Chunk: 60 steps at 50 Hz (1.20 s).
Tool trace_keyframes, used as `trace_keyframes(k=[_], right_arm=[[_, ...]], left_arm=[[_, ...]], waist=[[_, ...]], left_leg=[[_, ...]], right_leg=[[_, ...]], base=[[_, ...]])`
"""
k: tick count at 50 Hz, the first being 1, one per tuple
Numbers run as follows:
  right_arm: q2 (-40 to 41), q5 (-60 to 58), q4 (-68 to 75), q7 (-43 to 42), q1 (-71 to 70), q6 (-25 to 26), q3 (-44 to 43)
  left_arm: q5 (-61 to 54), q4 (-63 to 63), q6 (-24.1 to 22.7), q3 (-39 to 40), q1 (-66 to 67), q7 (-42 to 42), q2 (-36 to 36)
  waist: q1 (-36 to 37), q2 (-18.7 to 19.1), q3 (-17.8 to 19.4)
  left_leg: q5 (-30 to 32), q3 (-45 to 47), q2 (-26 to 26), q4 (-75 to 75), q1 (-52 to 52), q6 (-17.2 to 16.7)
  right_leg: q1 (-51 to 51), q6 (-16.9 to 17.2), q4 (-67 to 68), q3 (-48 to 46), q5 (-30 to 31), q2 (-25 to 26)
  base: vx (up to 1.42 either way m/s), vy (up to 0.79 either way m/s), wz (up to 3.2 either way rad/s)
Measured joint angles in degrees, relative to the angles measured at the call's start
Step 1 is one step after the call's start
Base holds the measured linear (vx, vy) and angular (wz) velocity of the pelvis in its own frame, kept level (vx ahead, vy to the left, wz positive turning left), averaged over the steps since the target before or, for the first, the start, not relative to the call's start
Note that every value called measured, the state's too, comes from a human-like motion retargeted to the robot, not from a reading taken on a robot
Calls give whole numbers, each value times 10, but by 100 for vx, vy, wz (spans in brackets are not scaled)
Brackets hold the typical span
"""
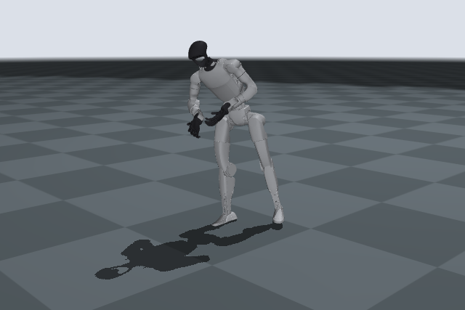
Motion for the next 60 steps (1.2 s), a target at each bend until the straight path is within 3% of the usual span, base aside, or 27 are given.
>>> trace_keyframes(k=[2, 3, 5, 10, 12, 15, 20, 24, 26, 27, 28, 30, 31, 32, 33, 34, 35, 40, 42, 44, 45, 50, 53, 56, 58, 60], right_arm=[[6, 48, 63, 33, -44, 20, -18], [2, 39, 117, 78, -81, 58, -24], [35, 179, 242, 71, -145, 51, -62], [69, 113, 608, -4, -355, 92, -121], [76, 105, 662, -6, -388, 89, -132], [93, 144, 607, 12, -364, 63, -134], [80, 109, 236, 59, -164, -16, -38], [65, 93, -14, 77, -20, -23, 46], [72, 82, -84, 71, 21, -1, 71], [72, 63, -109, 79, 32, 32, 82], [62, 26, -131, 115, 35, 108, 96], [66, 19, -119, 172, 21, 165, 93], [58, -334, -23, 39, -50, 159, 87], [62, -450, 41, -15, -92, 135, 79], [91, -92, 41, 90, -77, 76, 69], [117, 85, 81, 105, -88, 45, 51], [142, 172, 141, 74, -114, 28, 31], [194, 143, 540, 22, -333, 68, -104], [182, 117, 615, 17, -373, 59, -140], [172, 118, 607, 35, -369, 43, -148], [169, 126, 581, 48, -353, 34, -142], [155, 177, 240, 89, -156, -46, -48], [162, 171, 81, 87, -44, -59, -14], [176, 150, 9, 92, 13, -37, 6], [169, 49, 2, 141, 18, 1, 26], [199, 146, 6, 79, 30, -36, 36]], left_arm=[[-3, 44, -3, -30, -49, 13, -35], [-4, 78, -1, -45, -85, 14, -61], [-38, 161, -16, -67, -163, 54, -127], [-40, 452, -35, -52, -395, 121, -264], [6, 553, -22, -52, -467, 133, -281], [57, 593, -11, -57, -494, 133, -269], [70, 332, -13, -45, -277, 62, -147], [22, 85, -15, -11, -32, 10, -30], [-15, -6, -12, 16, 78, -14, 19], [-33, -39, -3, 30, 122, -28, 37], [-46, -61, 20, 44, 154, -46, 48], [-51, -77, 36, 58, 166, -74, 64], [-32, -68, 10, 62, 137, -68, 72], [-18, -55, -7, 59, 102, -62, 73], [-10, -37, -1, 42, 55, -57, 61], [-7, -8, -1, 30, 0, -39, 42], [-5, 27, -2, 22, -60, -14, 20], [65, 339, -10, -14, -352, 76, -80], [100, 447, -9, -24, -410, 104, -102], [125, 478, -11, -28, -419, 112, -100], [137, 467, -13, -25, -406, 106, -91], [97, 176, -31, 23, -169, 24, 35], [82, 42, -30, 66, -5, 4, 114], [64, -35, -25, 100, 103, -16, 175], [61, -65, -23, 107, 134, -49, 206], [40, -73, -23, 88, 113, -44, 213]], waist=[[-1, -1, 2], [-1, -1, 2], [-6, -5, 2], [-11, -28, 0], [-10, -38, -1], [-5, -48, -4], [11, -54, -6], [22, -46, -4], [31, -39, -2], [39, -34, -1], [50, -30, 2], [76, -19, 5], [93, -18, 5], [108, -16, 4], [117, -13, 4], [127, -14, 4], [136, -16, 4], [163, -45, 7], [172, -52, 2], [179, -58, 0], [181, -59, -1], [184, -64, 5], [183, -54, 5], [195, -43, 4], [208, -34, 5], [221, -30, 7]], left_leg=[[-3, 15, -1, 0, -21, 0], [-4, 23, 0, 0, -33, 0], [-4, 41, 1, 0, -61, 0], [-6, 82, 4, 0, -131, 0], [-10, 95, 6, 0, -154, 0], [-16, 108, 12, 0, -178, 0], [-3, 113, 21, 0, -177, 0], [23, 112, 13, 0, -171, 0], [27, 110, 4, 0, -171, 0], [27, 108, 0, 0, -170, 0], [24, 105, -4, 0, -167, 0], [17, 98, -12, 0, -164, 0], [14, 94, -16, 0, -164, 0], [12, 90, -21, 0, -164, 0], [10, 83, -27, 0, -165, 0], [7, 78, -33, 0, -164, 0], [5, 72, -39, 0, -163, 0], [-9, 36, -58, 0, -146, 0], [-14, 19, -60, 0, -140, 0], [-17, 4, -58, 0, -136, 0], [-19, -4, -57, 0, -134, 0], [-25, -40, -55, 0, -127, 0], [-26, -56, -55, 0, -127, 0], [-24, -64, -50, 0, -141, 0], [-22, -67, -41, 0, -147, 0], [-17, -68, -36, 0, -160, 0]], right_leg=[[1, 0, 1, 0, -1, 0], [1, 0, 3, -1, -3, 0], [0, 0, 6, -7, -4, 0], [-11, 0, 20, -19, -9, 2], [-16, 0, 23, -21, -9, 5], [-23, 0, 27, -19, -11, 14], [-12, 0, 30, -13, -21, 25], [-1, 0, 43, -17, -37, 11], [0, 0, 54, -20, -45, -2], [0, 0, 60, -21, -49, -8], [3, 0, 65, -21, -54, -14], [8, 0, 72, -24, -60, -24], [8, 0, 74, -25, -63, -29], [10, 0, 75, -28, -66, -33], [15, 0, 75, -35, -67, -38], [20, 0, 74, -41, -69, -43], [26, 0, 74, -47, -72, -49], [63, -1, 83, -85, -87, -67], [74, -2, 90, -97, -90, -67], [79, -5, 98, -98, -89, -63], [81, -8, 102, -95, -87, -60], [73, -6, 119, -19, -73, -44], [58, -1, 120, 20, -65, -41], [29, 0, 103, 22, -43, -43], [11, 0, 83, 9, -22, -45], [-15, 0, 57, -8, 5, -48]], base=[[0, 0, 0], [0, 0, 0], [-2, 5, 21], [-4, 10, 14], [-1, 11, -5], [5, 10, -21], [17, 13, -21], [23, 26, 20], [20, 30, 37], [21, 27, 32], [22, 25, 29], [18, 22, 28], [11, 21, 31], [9, 22, 43], [9, 24, 57], [10, 24, 65], [10, 22, 63], [14, 14, 67], [19, 5, 69], [21, 1, 65], [23, -1, 62], [23, -2, 64], [18, -5, 55], [10, -11, 30], [5, -20, 9], [-1, -23, 4]])
